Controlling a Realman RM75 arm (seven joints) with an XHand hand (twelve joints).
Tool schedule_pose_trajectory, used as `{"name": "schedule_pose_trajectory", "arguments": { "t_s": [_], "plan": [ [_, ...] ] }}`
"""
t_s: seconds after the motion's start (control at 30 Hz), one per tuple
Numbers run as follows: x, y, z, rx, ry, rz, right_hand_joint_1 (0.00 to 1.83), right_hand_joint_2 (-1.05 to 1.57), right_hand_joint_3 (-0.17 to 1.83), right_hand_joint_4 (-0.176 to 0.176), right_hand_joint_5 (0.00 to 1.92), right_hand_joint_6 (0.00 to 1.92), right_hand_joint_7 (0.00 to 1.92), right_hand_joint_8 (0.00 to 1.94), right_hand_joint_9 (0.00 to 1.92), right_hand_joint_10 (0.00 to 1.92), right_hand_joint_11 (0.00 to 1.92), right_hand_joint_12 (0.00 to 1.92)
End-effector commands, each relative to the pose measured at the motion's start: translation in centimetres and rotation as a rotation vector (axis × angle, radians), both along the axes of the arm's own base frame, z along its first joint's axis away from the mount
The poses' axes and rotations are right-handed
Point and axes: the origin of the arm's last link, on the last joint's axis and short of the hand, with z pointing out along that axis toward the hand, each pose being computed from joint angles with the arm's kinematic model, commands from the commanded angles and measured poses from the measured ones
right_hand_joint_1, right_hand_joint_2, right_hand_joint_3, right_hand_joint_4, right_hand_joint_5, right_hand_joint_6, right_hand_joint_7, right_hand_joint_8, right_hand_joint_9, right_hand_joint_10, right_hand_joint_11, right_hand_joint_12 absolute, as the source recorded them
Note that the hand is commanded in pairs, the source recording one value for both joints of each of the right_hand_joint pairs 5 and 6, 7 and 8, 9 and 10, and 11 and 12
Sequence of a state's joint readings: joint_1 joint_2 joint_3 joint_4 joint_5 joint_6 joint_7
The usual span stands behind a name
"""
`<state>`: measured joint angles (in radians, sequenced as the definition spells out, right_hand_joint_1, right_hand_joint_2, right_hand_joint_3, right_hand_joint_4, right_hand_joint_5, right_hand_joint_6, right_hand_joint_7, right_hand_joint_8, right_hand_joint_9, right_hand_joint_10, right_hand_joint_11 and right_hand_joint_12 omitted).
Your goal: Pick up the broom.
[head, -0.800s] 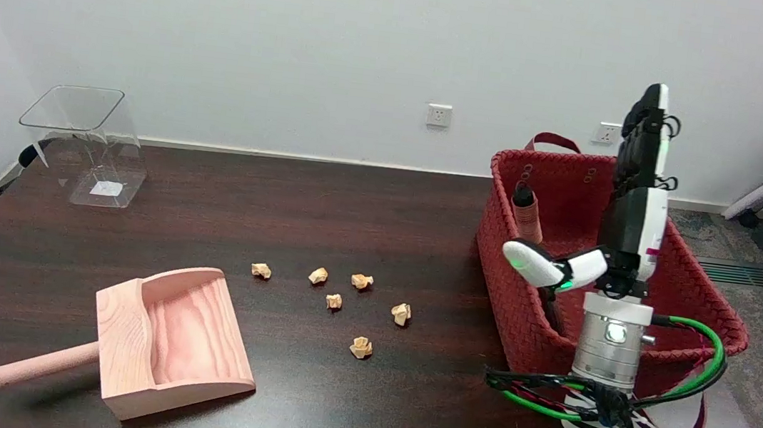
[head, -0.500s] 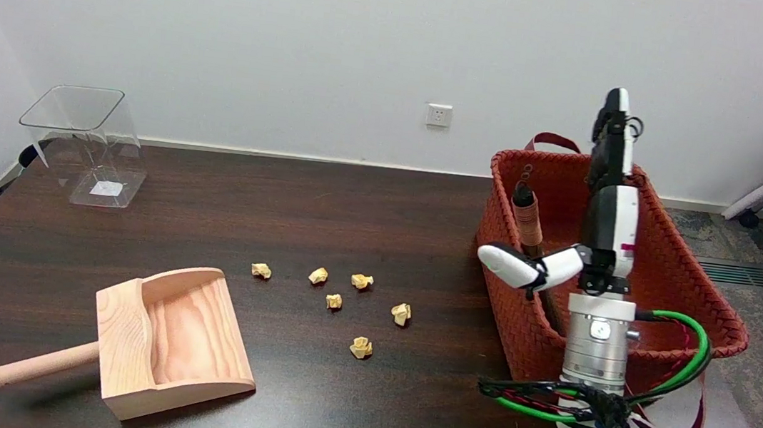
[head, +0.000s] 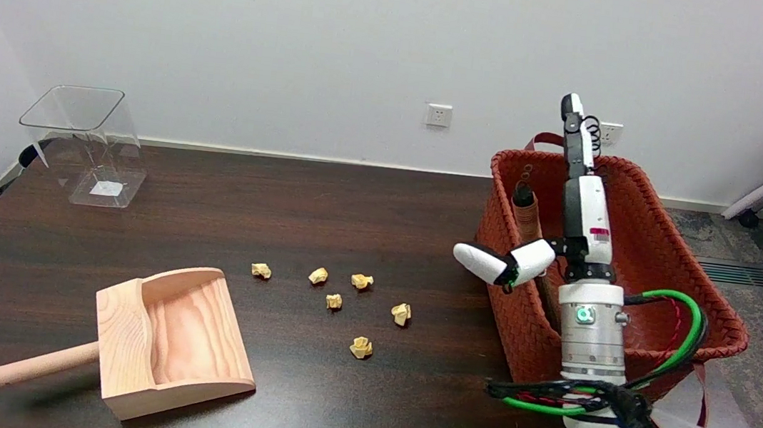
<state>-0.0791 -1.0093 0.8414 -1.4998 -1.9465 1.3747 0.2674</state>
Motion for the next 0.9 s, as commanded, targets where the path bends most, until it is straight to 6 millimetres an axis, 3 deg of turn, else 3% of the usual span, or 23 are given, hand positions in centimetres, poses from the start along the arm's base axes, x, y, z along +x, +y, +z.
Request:
{"name": "schedule_pose_trajectory", "arguments": {
  "t_s": [0.03, 0.67, 0.9],
  "plan": [
    [1.1, 0.0, 1.1, -0.088, 0.19, -0.291, 1.02, -0.41, 1.0, 0.0, 0.0, 0.0, 0.02, 0.02, 0.0, 0.0, 0.0, 0.0],
    [0.6, 1.7, -0.2, -0.139, 0.185, -0.364, 1.0, -0.37, 1.0, 0.0, 0.0, 0.0, 0.18, 0.18, 0.0, 0.0, 0.0, 0.0],
    [0.3, 1.7, -0.6, -0.086, 0.089, -0.352, 0.96, -0.33, 0.97, 0.0, 0.08, 0.08, 0.33, 0.33, 0.08, 0.08, 0.08, 0.08]
  ]
}}
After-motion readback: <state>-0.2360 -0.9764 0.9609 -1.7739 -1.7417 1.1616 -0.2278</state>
